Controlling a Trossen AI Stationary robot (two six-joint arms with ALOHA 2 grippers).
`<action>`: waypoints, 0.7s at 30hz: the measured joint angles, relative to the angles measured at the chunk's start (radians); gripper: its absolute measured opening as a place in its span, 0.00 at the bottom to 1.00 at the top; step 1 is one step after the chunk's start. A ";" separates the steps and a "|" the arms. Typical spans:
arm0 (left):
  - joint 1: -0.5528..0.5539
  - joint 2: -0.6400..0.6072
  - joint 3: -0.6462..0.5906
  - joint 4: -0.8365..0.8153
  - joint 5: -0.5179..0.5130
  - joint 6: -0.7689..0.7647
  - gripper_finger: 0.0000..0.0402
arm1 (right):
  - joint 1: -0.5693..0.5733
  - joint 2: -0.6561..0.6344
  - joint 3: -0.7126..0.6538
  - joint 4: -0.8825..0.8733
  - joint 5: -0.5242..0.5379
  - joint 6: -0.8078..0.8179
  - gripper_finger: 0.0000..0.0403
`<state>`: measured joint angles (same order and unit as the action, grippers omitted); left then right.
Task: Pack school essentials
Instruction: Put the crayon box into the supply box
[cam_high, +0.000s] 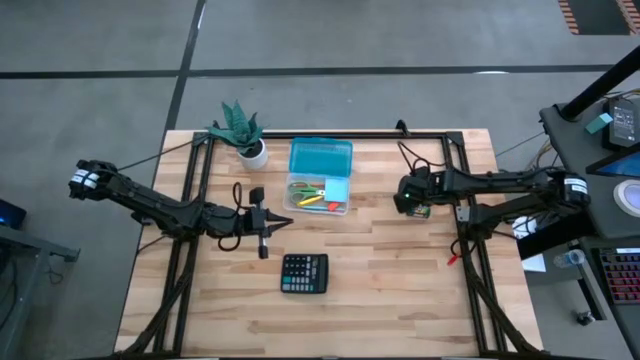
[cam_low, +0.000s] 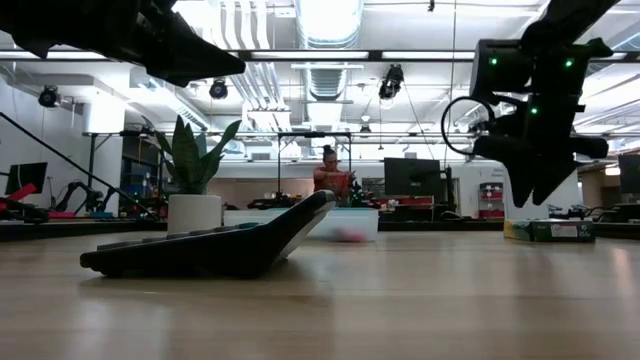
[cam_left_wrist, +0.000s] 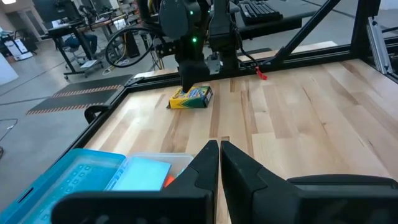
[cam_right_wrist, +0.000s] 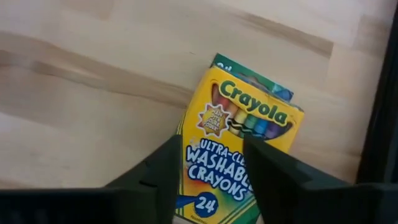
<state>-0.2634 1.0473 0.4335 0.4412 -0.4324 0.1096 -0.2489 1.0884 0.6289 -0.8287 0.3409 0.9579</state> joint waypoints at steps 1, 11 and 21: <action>0.000 0.000 0.000 0.000 0.000 0.000 0.00 | 0.000 0.002 0.000 -0.001 0.000 0.021 0.41; 0.000 0.000 -0.002 -0.004 0.000 0.003 0.00 | 0.000 0.022 0.000 -0.005 -0.007 0.178 0.83; 0.000 0.000 -0.002 -0.004 0.000 0.006 0.00 | 0.000 0.027 -0.001 -0.040 0.026 0.260 0.92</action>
<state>-0.2632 1.0470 0.4320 0.4374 -0.4324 0.1154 -0.2493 1.1151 0.6283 -0.8684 0.3673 1.2176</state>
